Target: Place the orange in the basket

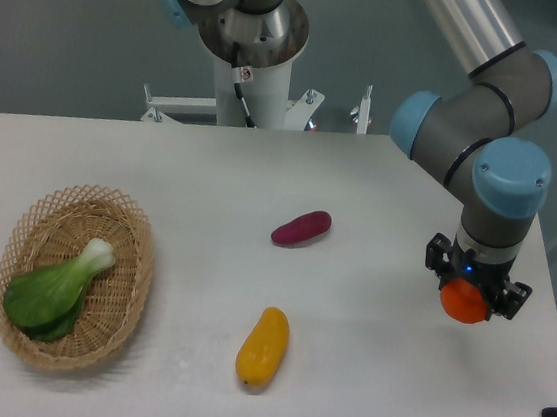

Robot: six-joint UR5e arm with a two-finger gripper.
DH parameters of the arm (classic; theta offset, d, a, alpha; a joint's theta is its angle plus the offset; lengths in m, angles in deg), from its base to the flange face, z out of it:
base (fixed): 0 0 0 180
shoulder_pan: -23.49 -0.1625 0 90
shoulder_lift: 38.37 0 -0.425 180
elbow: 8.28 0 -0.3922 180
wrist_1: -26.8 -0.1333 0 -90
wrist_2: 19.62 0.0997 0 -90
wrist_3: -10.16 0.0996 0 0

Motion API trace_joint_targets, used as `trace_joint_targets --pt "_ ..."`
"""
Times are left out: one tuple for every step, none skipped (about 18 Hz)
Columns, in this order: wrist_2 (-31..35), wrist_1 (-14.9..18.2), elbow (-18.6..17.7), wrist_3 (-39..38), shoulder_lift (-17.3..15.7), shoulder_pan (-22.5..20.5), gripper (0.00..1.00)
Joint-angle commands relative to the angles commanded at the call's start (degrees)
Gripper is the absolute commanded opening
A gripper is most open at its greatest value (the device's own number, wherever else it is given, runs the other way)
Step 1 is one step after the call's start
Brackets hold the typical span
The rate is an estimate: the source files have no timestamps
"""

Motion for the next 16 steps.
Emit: trace_joint_targets --pt "-0.36 0.00 0.00 -1.40 0.00 1.31 0.65" --pt "-0.36 -0.09 0.17 -4.29 -0.09 3.06 0.65" --pt "-0.28 -0.09 0.26 -5.28 -0.09 4.21 0.65" --pt "-0.28 -0.09 0.26 -6.16 -0.26 5.27 0.65" --pt "-0.28 -0.09 0.18 -7.38 -1.05 6.24 0.65" --pt "-0.36 -0.09 -0.26 -8.70 -1.84 7.55 0.65" --pt "-0.36 0.00 -0.61 -9.50 -2.54 8.96 0.65" --pt "-0.45 0.00 -1.66 -10.20 -3.33 10.97 0.65" --pt "-0.45 0.00 -2.28 -10.82 -3.86 12.21 0.65" --pt "-0.36 -0.09 -3.24 -11.69 -4.22 14.49 0.65" --pt "-0.45 -0.17 -4.12 -11.88 -4.66 15.90 0.65" --pt "-0.54 -0.26 -4.74 -12.14 -5.18 17.31 0.65" --pt "-0.54 -0.26 -5.36 -13.10 -5.62 18.80 0.65" --pt "-0.37 -0.35 -6.06 -14.50 -6.06 20.29 0.65" --pt "-0.28 -0.70 -6.67 -15.73 -6.41 21.79 0.65" --pt "-0.10 -0.70 -6.77 -17.14 -6.85 24.15 0.65"
